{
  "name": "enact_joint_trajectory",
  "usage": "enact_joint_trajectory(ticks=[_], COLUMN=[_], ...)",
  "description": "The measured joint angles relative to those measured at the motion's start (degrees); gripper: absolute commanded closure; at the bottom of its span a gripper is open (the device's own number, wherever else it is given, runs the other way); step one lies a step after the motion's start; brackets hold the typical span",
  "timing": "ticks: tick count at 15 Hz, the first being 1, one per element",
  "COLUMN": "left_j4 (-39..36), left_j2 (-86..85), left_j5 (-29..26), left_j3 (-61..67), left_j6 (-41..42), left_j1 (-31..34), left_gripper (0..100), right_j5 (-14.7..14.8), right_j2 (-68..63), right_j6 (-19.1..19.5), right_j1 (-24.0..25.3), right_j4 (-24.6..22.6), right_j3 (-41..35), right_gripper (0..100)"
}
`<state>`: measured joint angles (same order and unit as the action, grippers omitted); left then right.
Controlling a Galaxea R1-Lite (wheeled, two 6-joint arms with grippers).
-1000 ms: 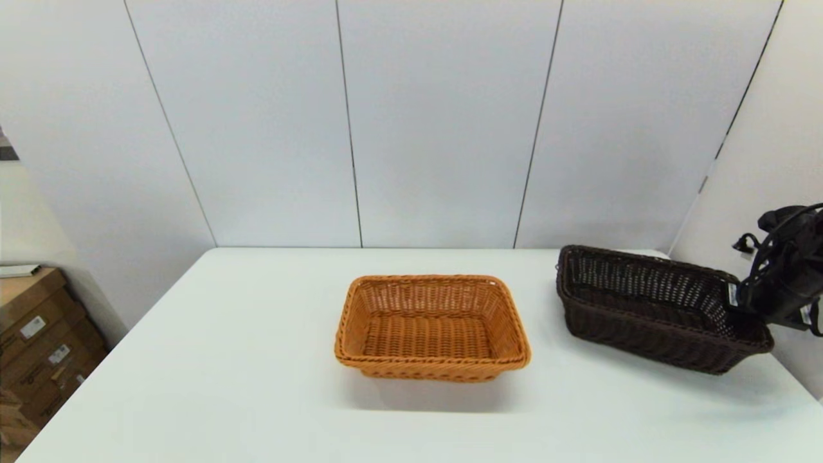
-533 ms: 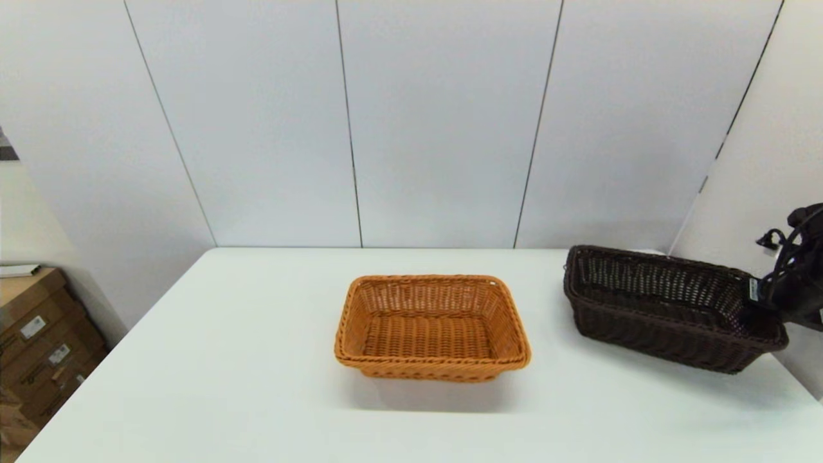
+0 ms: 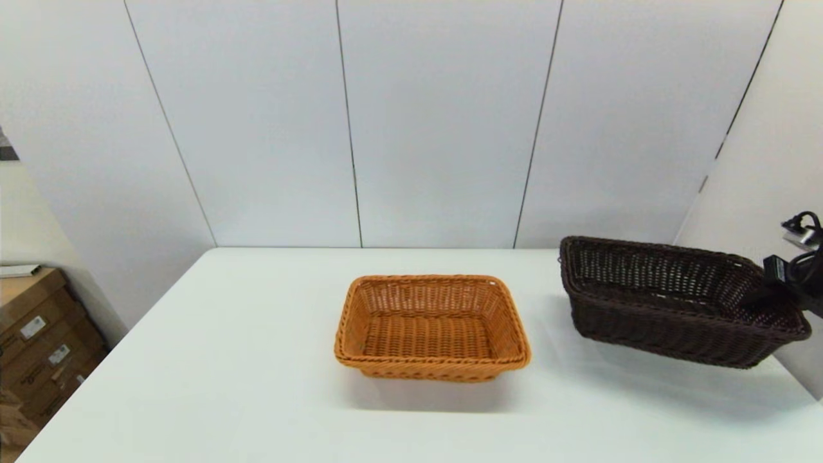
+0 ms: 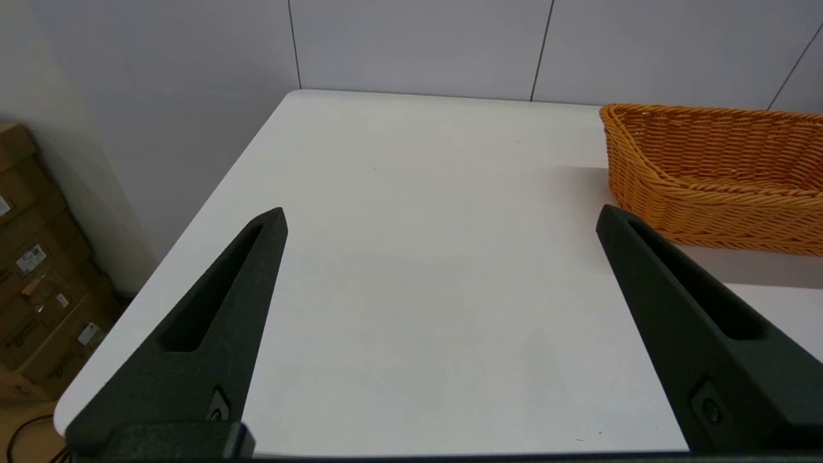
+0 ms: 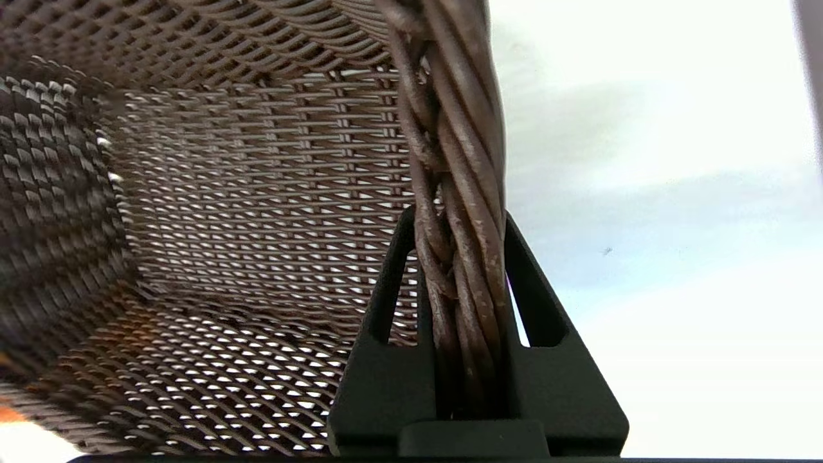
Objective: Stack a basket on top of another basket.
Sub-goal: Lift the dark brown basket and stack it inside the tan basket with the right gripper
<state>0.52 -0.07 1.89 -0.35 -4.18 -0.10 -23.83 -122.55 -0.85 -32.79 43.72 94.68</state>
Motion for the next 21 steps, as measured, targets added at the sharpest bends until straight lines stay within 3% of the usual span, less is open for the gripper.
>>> enact_joint_trajectory(ticks=[4, 7, 13, 21], left_j4=[0.0, 0.0, 0.0, 0.0], left_j2=[0.0, 0.0, 0.0, 0.0], left_j5=[0.0, 0.0, 0.0, 0.0], left_j3=[0.0, 0.0, 0.0, 0.0], left_j6=[0.0, 0.0, 0.0, 0.0], left_j1=[0.0, 0.0, 0.0, 0.0], left_gripper=[0, 0, 0, 0], right_j5=[-6.4, -9.2, -9.6, -9.3], right_j2=[0.0, 0.2, 2.6, 9.4], right_j6=[0.1, 1.0, 3.5, 0.6], right_j1=[-1.4, -0.6, 6.0, 18.1], right_j4=[4.9, 7.4, 12.3, 12.6], right_j3=[3.5, 4.6, 4.5, 2.3], right_gripper=[100, 100, 100, 100])
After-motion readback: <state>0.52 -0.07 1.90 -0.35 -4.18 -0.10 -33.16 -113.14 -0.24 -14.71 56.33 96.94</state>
